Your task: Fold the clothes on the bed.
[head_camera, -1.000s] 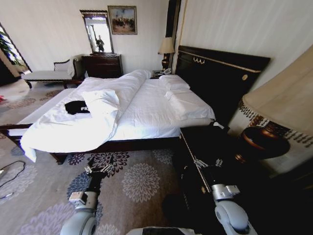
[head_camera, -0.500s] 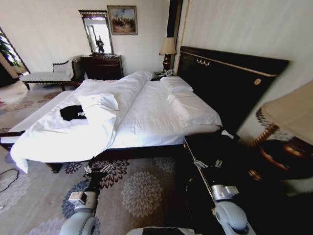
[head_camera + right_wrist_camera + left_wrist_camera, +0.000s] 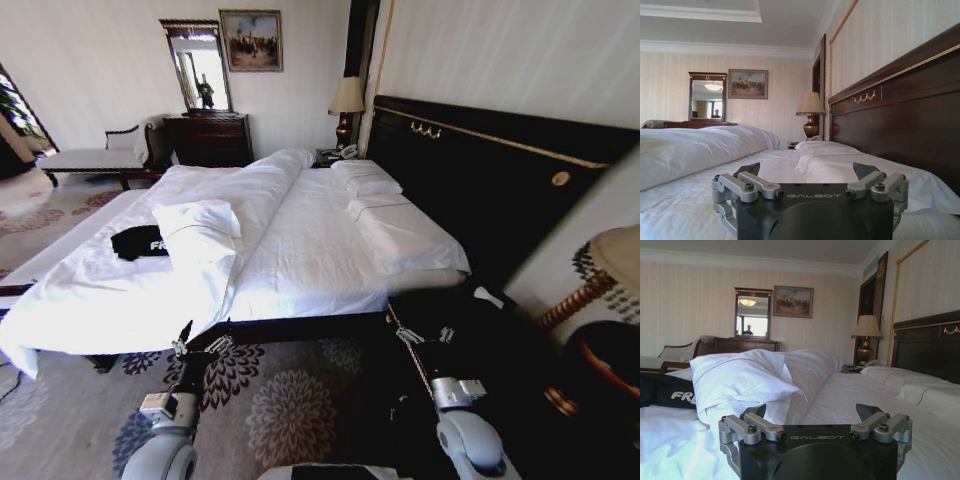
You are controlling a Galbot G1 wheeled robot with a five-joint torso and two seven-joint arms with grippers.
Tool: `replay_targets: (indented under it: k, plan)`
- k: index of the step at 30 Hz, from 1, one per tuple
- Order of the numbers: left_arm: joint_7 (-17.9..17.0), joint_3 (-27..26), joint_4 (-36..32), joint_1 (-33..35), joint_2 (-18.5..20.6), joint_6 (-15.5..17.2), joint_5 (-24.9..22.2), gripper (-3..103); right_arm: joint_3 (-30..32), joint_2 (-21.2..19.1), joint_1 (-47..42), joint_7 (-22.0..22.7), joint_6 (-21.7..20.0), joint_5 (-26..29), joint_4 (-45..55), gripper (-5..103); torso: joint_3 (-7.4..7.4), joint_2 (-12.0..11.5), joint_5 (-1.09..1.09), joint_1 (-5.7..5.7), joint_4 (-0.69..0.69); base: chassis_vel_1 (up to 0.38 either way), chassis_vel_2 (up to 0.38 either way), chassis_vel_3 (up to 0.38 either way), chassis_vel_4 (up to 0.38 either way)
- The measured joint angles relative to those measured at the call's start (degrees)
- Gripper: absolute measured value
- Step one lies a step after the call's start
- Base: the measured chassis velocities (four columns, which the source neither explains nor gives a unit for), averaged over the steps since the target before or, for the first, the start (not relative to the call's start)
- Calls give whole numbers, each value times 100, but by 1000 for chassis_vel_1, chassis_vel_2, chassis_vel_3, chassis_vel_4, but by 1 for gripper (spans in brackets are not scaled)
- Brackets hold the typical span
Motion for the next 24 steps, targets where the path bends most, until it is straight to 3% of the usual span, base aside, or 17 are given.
replay_targets:
  k: [24]
  plan:
    - [3,1,34,-13,2,-9,0,100,1,12,32,4,1,5,-42,100,0,0,0,0,1,-188,190,189,-186]
